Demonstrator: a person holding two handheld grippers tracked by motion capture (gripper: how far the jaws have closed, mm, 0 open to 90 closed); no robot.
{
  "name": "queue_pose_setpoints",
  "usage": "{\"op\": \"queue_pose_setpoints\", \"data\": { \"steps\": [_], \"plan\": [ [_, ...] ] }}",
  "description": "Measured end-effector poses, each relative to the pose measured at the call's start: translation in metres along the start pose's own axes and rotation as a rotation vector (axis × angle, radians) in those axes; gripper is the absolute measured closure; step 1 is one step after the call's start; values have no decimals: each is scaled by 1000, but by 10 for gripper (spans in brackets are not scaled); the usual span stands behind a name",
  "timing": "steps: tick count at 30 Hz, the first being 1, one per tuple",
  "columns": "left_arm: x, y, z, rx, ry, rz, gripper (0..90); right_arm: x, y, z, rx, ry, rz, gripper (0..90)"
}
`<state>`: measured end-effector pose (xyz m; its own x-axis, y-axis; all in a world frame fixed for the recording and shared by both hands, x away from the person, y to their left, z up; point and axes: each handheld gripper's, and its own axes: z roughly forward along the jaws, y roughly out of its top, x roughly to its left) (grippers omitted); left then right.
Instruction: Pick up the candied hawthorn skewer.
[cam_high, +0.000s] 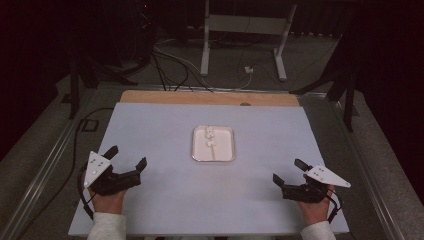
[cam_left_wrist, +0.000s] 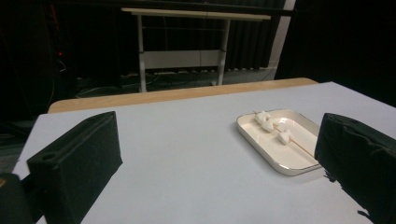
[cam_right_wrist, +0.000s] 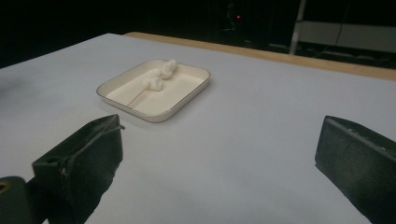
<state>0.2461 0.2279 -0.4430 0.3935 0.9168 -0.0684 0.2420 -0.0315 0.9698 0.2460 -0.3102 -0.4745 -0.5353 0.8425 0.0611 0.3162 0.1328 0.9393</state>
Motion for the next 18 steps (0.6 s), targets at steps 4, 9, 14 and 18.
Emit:
{"op": "queue_pose_setpoints", "data": {
  "steps": [4, 9, 14, 18],
  "plan": [
    [-5, 3, 10, 9, -16, 8, 11, 3, 1, -1, -11, -18, -11, 0],
    [-13, 8, 25, 23, -42, 23, 11, 4, 2, -2, -25, -27, -4, 0],
    [-21, 13, 41, 51, -62, 25, 11, 4, 1, 1, -12, -27, -11, 0],
    [-29, 16, 57, 87, -62, 37, 11, 5, 0, 1, -9, -28, -3, 0]
  ]
}}
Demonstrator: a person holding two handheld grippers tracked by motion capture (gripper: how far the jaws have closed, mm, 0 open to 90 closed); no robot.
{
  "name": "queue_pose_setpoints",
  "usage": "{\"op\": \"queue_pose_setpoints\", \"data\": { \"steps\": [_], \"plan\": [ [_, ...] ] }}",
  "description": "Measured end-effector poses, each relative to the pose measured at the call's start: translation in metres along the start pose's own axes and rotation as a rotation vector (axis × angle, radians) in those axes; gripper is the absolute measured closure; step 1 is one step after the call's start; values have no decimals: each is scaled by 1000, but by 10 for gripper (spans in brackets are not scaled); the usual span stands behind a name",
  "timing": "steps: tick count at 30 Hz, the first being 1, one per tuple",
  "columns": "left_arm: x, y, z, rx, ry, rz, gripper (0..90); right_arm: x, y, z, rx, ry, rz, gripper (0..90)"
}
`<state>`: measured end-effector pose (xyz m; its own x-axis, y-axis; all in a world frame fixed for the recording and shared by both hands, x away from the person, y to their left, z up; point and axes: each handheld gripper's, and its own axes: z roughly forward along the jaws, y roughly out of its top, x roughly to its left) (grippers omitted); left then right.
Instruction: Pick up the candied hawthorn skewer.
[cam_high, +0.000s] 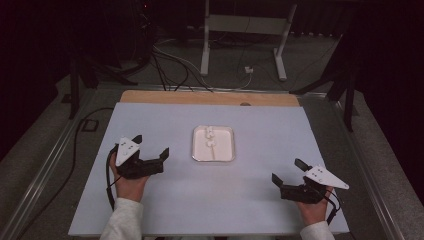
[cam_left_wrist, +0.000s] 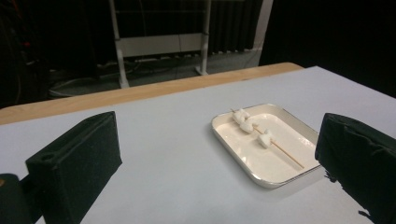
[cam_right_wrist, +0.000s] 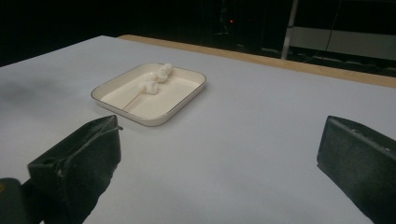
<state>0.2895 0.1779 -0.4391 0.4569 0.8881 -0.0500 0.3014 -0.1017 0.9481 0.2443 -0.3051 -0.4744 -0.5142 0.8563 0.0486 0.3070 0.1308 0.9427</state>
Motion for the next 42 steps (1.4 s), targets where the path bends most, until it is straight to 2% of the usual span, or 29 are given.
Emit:
{"op": "queue_pose_setpoints", "data": {
  "steps": [21, 42],
  "plan": [
    [-43, 3, 65, 117, -80, 34, 12, 0, -2, 1, 15, -8, -8, 0],
    [-72, -6, 107, 201, -125, 30, 25, -2, -4, 4, 45, 8, -13, 0]
  ]
}}
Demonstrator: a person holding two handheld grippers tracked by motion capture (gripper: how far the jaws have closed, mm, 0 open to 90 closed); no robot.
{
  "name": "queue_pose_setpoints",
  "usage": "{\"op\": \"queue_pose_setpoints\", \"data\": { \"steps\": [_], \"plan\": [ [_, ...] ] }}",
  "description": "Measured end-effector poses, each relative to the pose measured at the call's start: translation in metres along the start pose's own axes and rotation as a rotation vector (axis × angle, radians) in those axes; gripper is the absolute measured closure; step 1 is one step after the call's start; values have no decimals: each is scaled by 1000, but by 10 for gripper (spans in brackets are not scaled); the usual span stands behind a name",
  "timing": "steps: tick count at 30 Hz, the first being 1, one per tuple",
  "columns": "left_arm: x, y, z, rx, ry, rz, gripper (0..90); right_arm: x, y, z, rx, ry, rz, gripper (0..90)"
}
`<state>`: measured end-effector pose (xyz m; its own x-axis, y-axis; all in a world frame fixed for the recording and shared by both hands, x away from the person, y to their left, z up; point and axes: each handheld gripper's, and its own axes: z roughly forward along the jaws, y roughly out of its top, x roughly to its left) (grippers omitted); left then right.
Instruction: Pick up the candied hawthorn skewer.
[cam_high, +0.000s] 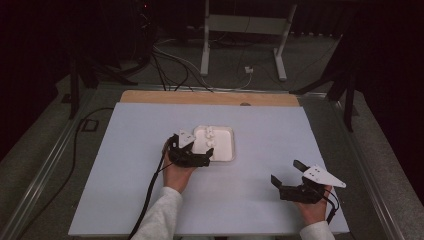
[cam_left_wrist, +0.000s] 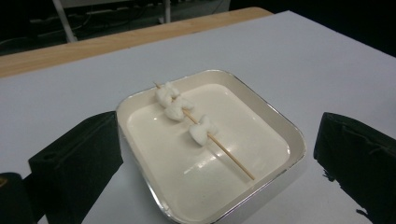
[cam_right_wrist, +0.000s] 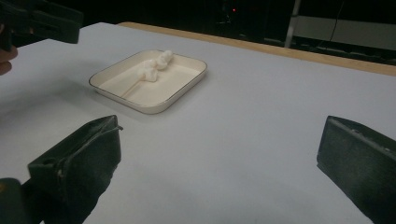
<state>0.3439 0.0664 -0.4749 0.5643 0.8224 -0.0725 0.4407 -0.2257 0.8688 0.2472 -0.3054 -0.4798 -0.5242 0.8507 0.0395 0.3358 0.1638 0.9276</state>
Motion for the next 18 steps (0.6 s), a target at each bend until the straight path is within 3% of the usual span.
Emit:
{"op": "queue_pose_setpoints", "data": {
  "steps": [10, 15, 18],
  "plan": [
    [-9, -4, 23, 62, -36, -15, 75, 0, -1, 1, 9, 9, -1, 0],
    [-16, -6, 37, 106, -22, -7, 86, -1, -1, 1, 16, 12, -4, 0],
    [-22, -8, 48, 142, 8, 8, 137, -1, -1, 1, 15, 12, -3, 0]
  ]
}}
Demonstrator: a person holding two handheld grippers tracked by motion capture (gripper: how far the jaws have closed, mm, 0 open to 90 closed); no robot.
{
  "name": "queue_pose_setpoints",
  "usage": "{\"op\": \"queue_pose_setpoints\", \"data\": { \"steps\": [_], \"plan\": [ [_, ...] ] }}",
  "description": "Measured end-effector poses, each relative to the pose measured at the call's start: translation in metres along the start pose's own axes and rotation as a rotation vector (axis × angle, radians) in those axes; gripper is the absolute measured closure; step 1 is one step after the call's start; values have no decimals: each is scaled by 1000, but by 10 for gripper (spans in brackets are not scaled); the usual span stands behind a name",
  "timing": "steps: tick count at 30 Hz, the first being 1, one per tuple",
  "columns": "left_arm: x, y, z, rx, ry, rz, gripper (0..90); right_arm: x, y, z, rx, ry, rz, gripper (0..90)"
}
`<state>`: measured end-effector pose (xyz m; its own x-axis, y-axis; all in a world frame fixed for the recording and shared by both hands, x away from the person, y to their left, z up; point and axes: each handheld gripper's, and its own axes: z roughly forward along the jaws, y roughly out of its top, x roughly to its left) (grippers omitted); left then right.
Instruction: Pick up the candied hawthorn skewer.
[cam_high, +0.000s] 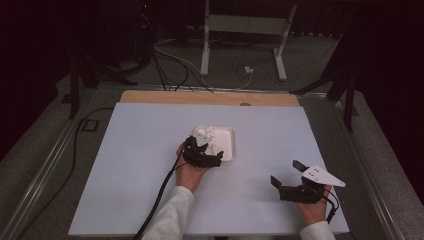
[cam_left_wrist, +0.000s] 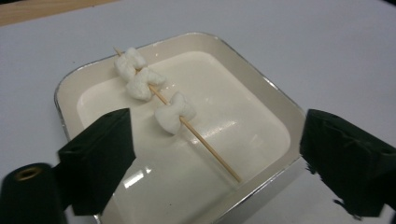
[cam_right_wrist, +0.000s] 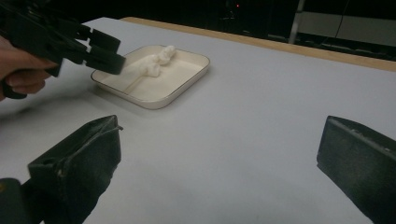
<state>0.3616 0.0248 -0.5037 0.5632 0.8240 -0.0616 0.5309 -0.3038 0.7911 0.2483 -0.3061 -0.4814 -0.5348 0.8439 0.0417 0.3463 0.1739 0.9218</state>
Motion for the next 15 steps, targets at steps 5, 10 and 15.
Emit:
{"op": "queue_pose_setpoints", "data": {
  "steps": [5, 10, 15],
  "plan": [
    [-3, -1, 9, 58, 25, 4, 344, 0, 0, 0, 0, -1, 0, 0],
    [-5, -3, 16, 138, 45, 25, 519, -1, 0, 0, 1, -2, -1, 0],
    [-3, -4, 18, 160, 56, 40, 640, -1, 0, 0, 1, -1, -1, 0]
  ]
}}
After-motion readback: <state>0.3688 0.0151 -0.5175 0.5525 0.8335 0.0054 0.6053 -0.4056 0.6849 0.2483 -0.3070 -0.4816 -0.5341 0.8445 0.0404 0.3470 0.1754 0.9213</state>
